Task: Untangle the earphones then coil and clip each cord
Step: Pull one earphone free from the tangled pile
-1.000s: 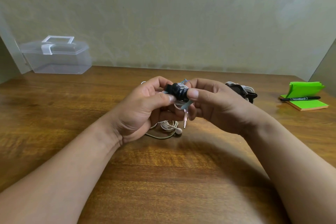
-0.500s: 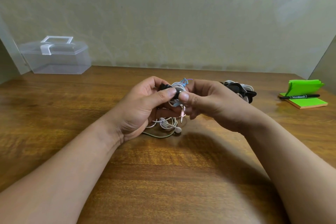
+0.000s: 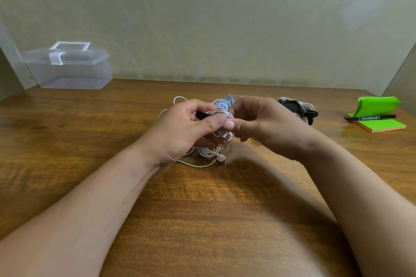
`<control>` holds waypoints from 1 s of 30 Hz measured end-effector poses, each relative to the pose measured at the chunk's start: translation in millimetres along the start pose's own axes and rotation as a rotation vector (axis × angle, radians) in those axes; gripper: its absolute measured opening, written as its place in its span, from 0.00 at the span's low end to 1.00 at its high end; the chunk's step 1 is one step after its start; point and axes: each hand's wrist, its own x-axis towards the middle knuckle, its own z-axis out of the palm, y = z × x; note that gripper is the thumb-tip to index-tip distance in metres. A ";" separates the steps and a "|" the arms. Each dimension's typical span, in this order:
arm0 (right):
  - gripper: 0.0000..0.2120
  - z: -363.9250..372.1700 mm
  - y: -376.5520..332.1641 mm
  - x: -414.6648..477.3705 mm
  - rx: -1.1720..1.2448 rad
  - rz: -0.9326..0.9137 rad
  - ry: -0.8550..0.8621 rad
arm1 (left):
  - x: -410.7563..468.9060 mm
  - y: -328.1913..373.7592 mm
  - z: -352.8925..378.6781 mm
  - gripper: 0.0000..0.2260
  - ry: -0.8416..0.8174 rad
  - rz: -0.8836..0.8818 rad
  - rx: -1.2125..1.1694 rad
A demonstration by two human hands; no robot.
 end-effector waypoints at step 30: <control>0.21 7.6 -14.6 -5.1 -0.031 -0.013 0.049 | -1.4 4.6 0.0 0.11 -0.068 -0.086 -0.114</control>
